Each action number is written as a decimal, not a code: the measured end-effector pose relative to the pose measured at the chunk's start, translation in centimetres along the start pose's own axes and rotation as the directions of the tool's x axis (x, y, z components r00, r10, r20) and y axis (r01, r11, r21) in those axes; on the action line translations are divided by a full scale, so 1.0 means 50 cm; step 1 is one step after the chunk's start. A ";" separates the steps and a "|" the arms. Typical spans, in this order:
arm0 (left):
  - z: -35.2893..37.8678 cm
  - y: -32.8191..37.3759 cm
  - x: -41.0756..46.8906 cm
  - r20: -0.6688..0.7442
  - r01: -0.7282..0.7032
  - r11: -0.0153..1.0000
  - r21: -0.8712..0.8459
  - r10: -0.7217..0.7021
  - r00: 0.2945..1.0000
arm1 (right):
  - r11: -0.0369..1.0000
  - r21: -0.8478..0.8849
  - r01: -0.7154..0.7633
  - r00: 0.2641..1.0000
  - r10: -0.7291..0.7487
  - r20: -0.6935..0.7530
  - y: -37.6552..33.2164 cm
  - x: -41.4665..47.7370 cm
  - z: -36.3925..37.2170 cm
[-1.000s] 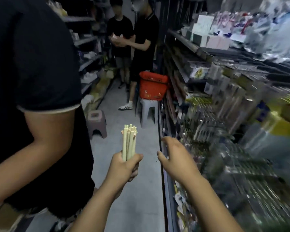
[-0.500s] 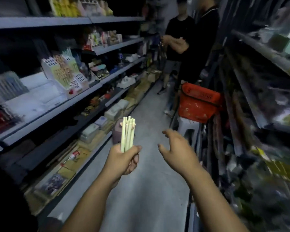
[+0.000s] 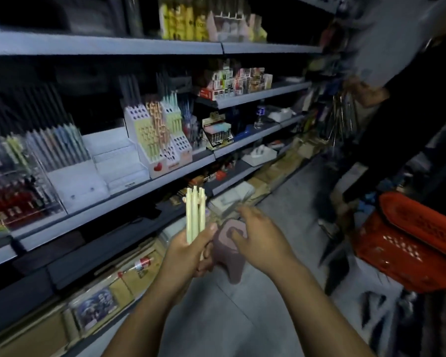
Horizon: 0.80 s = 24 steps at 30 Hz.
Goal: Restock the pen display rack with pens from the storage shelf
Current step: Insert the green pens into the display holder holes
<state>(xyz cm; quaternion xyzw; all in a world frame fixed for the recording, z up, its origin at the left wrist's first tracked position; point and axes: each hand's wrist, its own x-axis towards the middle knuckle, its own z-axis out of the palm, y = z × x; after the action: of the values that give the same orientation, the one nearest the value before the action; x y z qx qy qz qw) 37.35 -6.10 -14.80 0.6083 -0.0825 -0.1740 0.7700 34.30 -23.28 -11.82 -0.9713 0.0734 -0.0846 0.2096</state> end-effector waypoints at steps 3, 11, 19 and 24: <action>-0.021 0.010 0.138 -0.025 -0.022 1.000 -0.008 0.022 0.999 | 0.999 0.023 0.042 0.999 -0.042 0.033 0.011 0.152 0.007; -0.052 0.036 0.421 -0.167 0.006 0.999 -0.054 -0.015 0.986 | 0.882 0.468 -0.054 0.991 -0.012 0.136 0.049 0.471 0.043; -0.046 0.028 0.646 -0.229 -0.013 1.000 -0.007 0.011 0.973 | 0.635 0.761 -0.130 0.946 -0.151 0.287 0.073 0.755 0.101; -0.030 0.038 0.773 -0.359 -0.006 1.000 0.005 0.007 0.933 | 0.628 0.772 -0.102 0.863 -0.329 0.382 0.083 0.919 0.130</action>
<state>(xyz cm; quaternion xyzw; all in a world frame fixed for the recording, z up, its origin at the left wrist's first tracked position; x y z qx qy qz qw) 73.95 -18.59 -16.59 0.6310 0.0571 -0.0573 0.7715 79.92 -32.63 -13.29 -0.7779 -0.0893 0.1274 0.6088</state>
